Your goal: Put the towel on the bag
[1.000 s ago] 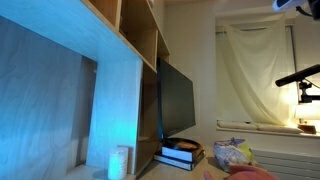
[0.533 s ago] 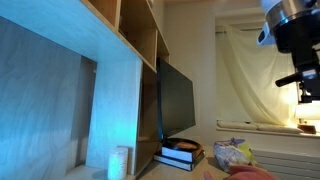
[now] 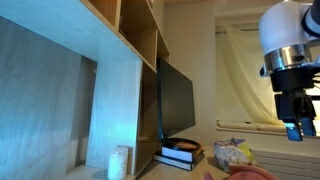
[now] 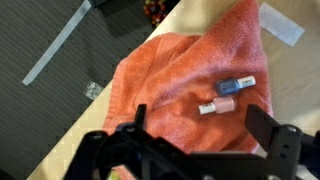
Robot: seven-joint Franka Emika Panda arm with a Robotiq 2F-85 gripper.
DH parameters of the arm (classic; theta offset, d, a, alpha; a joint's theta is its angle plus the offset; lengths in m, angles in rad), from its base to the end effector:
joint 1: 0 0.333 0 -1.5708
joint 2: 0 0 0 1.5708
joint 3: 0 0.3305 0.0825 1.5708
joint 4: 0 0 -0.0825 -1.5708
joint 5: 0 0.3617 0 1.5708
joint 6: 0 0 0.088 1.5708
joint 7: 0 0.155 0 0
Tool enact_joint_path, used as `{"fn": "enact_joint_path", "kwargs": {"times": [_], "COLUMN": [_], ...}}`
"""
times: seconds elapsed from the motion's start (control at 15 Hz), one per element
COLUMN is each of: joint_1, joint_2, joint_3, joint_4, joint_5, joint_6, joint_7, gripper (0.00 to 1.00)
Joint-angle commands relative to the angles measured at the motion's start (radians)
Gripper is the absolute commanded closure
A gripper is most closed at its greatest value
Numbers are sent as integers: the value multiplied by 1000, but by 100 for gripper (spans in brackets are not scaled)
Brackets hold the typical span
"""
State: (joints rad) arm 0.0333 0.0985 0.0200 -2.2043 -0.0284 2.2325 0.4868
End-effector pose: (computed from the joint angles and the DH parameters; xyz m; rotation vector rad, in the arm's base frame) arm 0.5151 0.0255 0.3126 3.0356 -0.6395 -0.0969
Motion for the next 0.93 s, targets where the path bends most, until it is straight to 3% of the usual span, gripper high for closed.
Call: {"fn": "enact_joint_path", "kwargs": {"times": [0.0,0.4,0.53,0.87], "joint_1": [21,33,33,30], "joint_2": [30,103,134,140], "joint_3": [-27,-72,-77,-76], "joint_4": [-35,-29,-17,-23], "joint_5": [-134,-286,-287,-262], "joint_6": [86,124,130,107], "joint_7": [179,460,499,457], "gripper": [0,0,0,0]}}
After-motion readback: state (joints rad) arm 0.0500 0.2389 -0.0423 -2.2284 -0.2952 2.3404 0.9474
